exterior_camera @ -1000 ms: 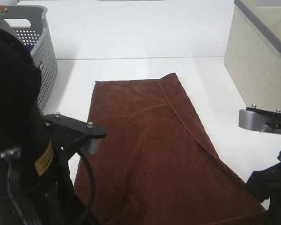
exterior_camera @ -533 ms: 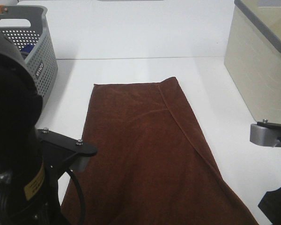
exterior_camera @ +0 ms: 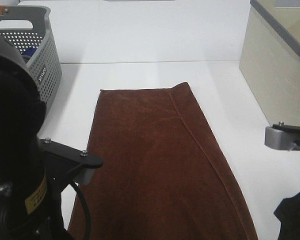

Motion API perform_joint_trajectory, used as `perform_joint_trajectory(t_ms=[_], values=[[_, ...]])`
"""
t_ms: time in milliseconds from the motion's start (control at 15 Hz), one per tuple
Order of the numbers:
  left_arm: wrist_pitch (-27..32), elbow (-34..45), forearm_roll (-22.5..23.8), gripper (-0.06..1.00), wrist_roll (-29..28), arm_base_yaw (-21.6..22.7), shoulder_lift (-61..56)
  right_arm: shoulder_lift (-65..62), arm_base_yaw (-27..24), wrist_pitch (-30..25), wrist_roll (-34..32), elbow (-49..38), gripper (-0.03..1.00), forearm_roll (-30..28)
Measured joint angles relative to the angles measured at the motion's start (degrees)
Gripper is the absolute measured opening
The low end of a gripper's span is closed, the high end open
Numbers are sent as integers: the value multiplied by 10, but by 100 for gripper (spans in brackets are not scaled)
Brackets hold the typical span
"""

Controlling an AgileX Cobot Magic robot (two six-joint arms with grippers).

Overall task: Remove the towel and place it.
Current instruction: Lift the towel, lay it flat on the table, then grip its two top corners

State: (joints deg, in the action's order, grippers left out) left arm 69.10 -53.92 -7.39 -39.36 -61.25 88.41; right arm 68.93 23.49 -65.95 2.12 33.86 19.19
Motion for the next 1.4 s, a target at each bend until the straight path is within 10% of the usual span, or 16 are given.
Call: perform_joint_trajectory(t_ms=[467,1000,1400], values=[[-7,-159,197,69,1,52,0,6,0,81,1,163,60,-61],[-256,-242,142,68,127,308,19,181,0,106,28,391,36,-76],[-277,-365,119,68,206,395,216,391,0,121,46,599,33,-102]])
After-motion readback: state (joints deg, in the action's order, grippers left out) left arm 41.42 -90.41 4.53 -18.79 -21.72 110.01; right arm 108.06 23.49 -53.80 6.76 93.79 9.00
